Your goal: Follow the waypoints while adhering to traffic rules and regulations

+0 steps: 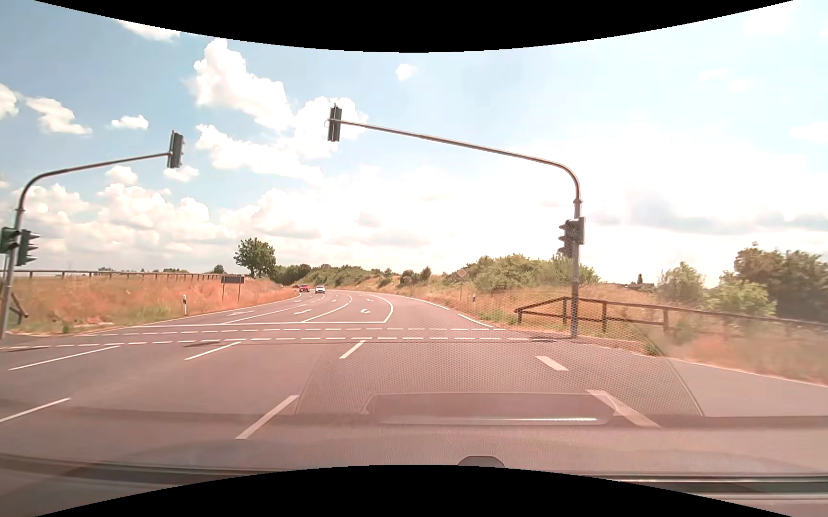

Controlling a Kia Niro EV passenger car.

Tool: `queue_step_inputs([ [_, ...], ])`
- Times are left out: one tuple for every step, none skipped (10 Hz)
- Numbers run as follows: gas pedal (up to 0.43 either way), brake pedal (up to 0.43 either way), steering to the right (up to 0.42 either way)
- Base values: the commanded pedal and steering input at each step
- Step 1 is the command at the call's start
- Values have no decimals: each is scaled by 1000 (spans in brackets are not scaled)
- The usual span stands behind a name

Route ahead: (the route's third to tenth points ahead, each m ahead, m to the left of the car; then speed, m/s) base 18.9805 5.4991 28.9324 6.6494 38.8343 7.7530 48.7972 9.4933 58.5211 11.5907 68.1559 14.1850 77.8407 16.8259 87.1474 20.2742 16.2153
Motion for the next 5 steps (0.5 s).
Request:
queue_step_inputs([
  [118, 0, -28],
  [118, 0, -25],
  [118, 0, -24],
  [118, 0, -23],
  [118, 0, -21],
])
